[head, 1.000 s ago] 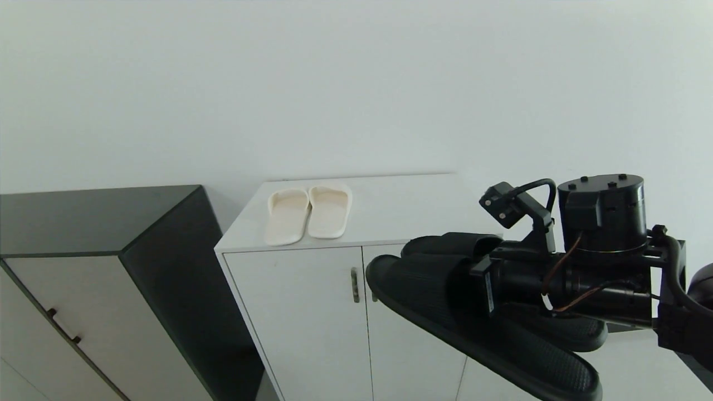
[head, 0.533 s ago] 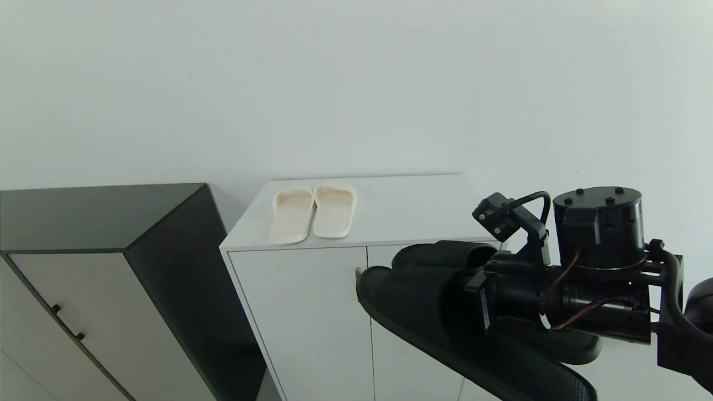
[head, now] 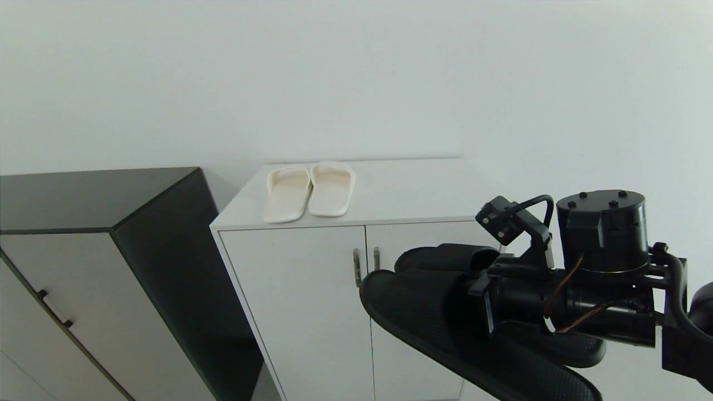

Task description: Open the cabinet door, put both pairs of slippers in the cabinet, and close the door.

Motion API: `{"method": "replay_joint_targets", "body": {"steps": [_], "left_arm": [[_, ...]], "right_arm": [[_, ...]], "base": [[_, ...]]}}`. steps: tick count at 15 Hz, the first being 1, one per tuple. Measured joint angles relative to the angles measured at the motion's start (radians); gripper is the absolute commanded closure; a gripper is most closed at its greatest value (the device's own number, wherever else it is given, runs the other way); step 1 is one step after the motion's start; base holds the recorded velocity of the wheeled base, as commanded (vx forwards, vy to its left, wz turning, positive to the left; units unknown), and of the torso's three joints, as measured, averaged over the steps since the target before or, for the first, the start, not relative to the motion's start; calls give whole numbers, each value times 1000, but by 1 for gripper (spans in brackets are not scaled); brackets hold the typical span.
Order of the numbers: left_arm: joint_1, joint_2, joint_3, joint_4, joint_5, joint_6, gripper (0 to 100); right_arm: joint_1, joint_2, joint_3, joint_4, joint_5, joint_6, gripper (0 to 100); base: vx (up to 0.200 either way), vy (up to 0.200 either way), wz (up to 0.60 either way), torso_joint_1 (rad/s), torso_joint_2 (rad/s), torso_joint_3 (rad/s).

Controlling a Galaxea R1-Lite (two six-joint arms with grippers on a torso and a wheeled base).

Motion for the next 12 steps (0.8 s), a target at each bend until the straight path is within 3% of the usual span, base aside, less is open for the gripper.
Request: {"method": "replay_joint_targets", "body": {"steps": [4, 5, 12], "left_arm": [[0, 0, 0, 0, -2, 3, 100], [0, 0, 0, 0, -2, 2, 0], [0, 0, 0, 0, -2, 3, 0]], "right_arm": [[0, -3, 3, 0, 0, 0, 100], [-1, -3, 4, 0, 0, 0, 100], [0, -5, 11, -1, 1, 0, 100]], "base": [[0, 0, 0, -200, 516, 306], [0, 0, 0, -198, 505, 320], [0, 0, 0, -166, 478, 318]]}}
